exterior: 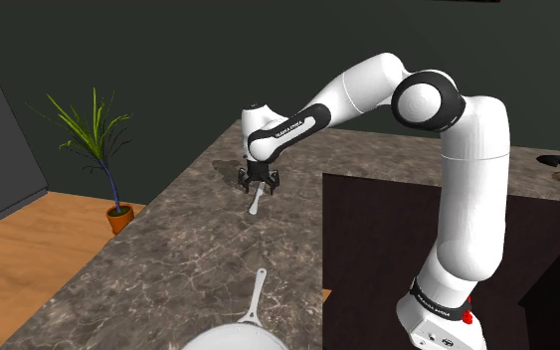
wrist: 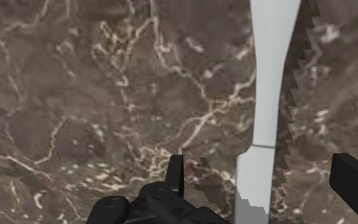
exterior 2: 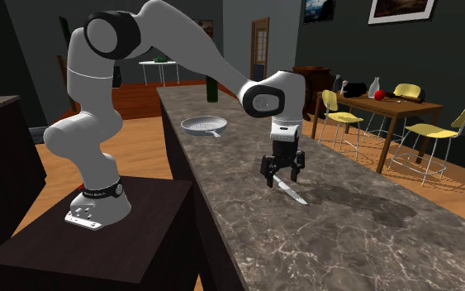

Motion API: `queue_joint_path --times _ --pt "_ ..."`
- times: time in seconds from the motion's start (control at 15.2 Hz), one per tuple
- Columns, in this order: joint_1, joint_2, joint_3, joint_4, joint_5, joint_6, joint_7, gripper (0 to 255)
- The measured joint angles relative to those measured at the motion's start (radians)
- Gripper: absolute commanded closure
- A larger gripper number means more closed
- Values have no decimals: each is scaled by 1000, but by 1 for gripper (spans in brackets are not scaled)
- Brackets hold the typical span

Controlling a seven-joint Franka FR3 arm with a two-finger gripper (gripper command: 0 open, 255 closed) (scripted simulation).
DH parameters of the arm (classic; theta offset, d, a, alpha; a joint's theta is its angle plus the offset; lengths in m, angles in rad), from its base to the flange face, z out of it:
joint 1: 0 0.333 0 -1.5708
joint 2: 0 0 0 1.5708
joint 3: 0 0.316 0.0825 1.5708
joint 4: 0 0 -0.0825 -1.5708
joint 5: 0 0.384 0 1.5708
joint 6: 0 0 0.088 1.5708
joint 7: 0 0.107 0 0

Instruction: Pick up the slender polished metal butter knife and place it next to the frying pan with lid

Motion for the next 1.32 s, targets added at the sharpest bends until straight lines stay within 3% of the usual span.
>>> queue_joint_path --times 0.07,0.13,0.79,1.32 --pt "0 0 0 0 0 0 0 0" --pt "0 0 0 0 0 0 0 255" --pt "0 -10 1 1 1 7 0 255" --pt "-2 -44 5 35 15 -77 -15 255"
